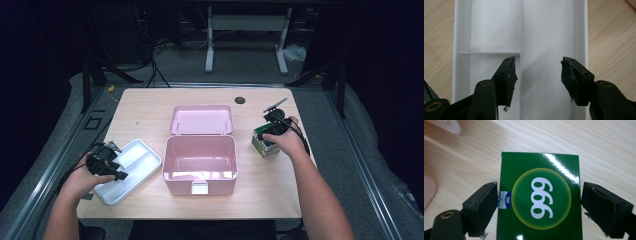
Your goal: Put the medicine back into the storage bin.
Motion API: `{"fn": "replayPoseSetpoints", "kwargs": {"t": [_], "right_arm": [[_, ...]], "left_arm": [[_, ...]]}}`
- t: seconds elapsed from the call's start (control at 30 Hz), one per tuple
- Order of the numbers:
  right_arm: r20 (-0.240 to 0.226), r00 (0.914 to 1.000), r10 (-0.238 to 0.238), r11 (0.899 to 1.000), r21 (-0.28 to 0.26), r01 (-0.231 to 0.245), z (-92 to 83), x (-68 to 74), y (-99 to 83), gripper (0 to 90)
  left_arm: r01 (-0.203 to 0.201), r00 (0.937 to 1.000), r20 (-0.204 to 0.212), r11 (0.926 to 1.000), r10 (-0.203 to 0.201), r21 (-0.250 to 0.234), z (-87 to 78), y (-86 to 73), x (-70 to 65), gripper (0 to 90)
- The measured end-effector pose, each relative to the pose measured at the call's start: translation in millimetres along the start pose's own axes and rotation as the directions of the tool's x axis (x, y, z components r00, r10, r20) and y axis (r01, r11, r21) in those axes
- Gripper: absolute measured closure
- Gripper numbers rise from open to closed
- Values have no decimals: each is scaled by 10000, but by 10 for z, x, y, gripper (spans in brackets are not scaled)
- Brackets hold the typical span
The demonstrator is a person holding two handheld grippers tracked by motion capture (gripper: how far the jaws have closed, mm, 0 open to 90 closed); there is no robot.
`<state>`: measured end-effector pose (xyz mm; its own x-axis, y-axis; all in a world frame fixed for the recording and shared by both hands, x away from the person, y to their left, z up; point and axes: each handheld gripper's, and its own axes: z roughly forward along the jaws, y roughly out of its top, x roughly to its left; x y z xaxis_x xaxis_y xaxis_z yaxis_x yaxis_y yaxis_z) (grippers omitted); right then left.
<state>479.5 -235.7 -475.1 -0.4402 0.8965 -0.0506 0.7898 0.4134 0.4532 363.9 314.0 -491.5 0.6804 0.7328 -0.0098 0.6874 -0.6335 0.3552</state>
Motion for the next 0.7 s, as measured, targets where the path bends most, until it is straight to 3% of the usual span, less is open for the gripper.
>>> {"fn": "replayPoseSetpoints", "kwargs": {"t": [0.23,0.7], "right_arm": [[-124,9998,172,9992,357,-167,50,-19,19,141],[-114,9999,-64,9919,1265,78,-5,56,30,155]], "left_arm": [[31,10000,13,10000,-31,-14,-2,-2,1,453],[10,10000,42,10000,-10,42,10,-2,-3,451]]}}
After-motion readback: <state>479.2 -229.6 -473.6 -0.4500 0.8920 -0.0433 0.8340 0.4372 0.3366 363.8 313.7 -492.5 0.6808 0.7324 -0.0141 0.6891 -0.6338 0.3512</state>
